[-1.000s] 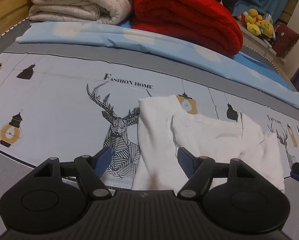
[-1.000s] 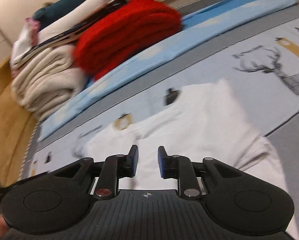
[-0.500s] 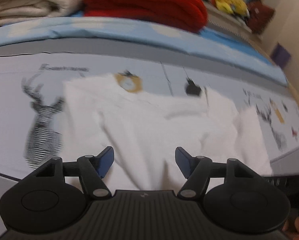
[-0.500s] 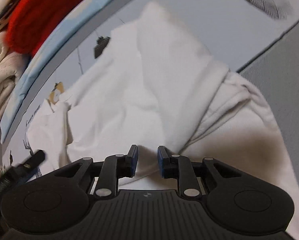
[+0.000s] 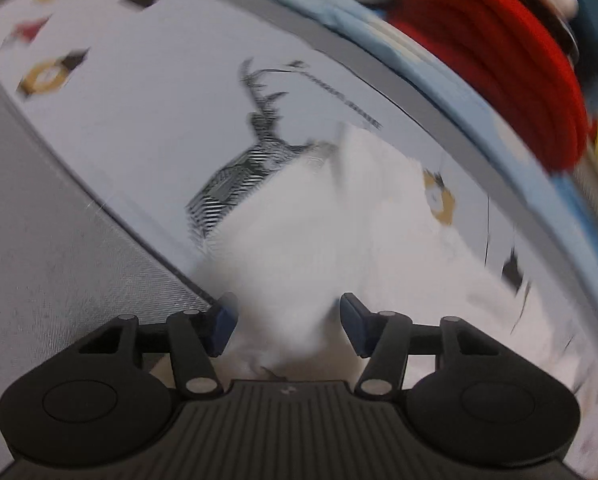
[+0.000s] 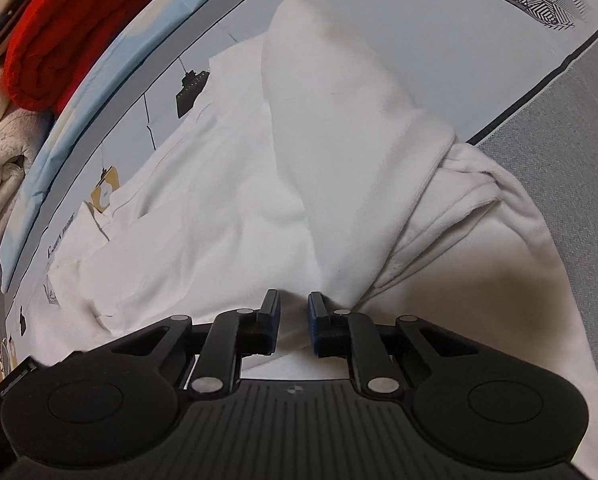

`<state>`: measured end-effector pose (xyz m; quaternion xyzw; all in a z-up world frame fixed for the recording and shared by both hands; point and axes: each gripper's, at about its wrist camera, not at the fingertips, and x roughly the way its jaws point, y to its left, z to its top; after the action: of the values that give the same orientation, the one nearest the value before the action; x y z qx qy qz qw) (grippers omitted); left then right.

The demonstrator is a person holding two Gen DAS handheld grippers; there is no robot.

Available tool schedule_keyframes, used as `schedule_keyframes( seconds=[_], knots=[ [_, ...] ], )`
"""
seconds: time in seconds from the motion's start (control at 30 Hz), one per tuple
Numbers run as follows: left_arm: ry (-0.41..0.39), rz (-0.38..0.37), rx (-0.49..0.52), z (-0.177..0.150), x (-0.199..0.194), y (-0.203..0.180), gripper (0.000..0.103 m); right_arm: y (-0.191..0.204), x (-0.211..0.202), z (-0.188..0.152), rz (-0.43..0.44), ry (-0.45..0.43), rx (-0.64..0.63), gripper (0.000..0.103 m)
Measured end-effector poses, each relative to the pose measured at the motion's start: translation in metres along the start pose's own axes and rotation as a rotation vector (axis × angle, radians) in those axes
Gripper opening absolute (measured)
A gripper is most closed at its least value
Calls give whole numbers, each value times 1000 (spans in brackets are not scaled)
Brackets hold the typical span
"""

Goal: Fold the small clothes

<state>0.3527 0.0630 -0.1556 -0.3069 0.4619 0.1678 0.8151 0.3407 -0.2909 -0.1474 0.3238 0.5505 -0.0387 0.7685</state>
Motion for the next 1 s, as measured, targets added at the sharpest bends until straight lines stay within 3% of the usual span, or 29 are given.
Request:
schedule_keyframes(
  seconds=[0.1,0.17,0.23,0.3,0.4,0.43,0.53,0.6,0.63,0.7,0.73,0.83,0.9,0.97,1.0],
  knots=[
    [38,-72,-62,13,8,10,61,2,-1,-2,-11,-5,-2,14],
    [39,-72,-80,20,10,14,50,4,-1,-2,-17,-8,-9,14],
    [42,-32,-69,25,10,14,14,5,-2,-3,-16,-13,-7,17],
    [28,14,-58,26,6,14,10,6,-4,-3,-15,-18,0,18],
    [2,-23,9,28,-4,1,7,7,-6,-4,-13,-19,0,19],
    [-15,-85,46,30,-11,-6,6,7,-7,-3,-11,-19,4,19],
    [-139,-394,160,41,-52,-32,6,3,-9,0,-13,-33,23,19],
    [-266,-510,175,46,-84,-31,6,-1,-16,3,-1,-65,50,18],
    [-322,-534,154,48,-96,-25,6,-3,-20,4,12,-90,63,18],
    [-337,-499,86,46,-98,-8,7,-5,-30,6,21,-156,78,18],
    [-300,-445,38,45,-89,1,7,-5,-34,7,4,-187,77,18],
    [-68,-183,-47,41,-40,26,16,-15,-37,12,-82,-228,111,18],
    [73,-24,-96,39,-11,44,17,-25,-36,15,-129,-230,166,18],
    [89,18,-142,41,-7,59,18,-32,-40,18,-156,-252,191,18],
    [78,12,-134,46,-9,59,25,-33,-42,20,-172,-271,183,18]
  ],
)
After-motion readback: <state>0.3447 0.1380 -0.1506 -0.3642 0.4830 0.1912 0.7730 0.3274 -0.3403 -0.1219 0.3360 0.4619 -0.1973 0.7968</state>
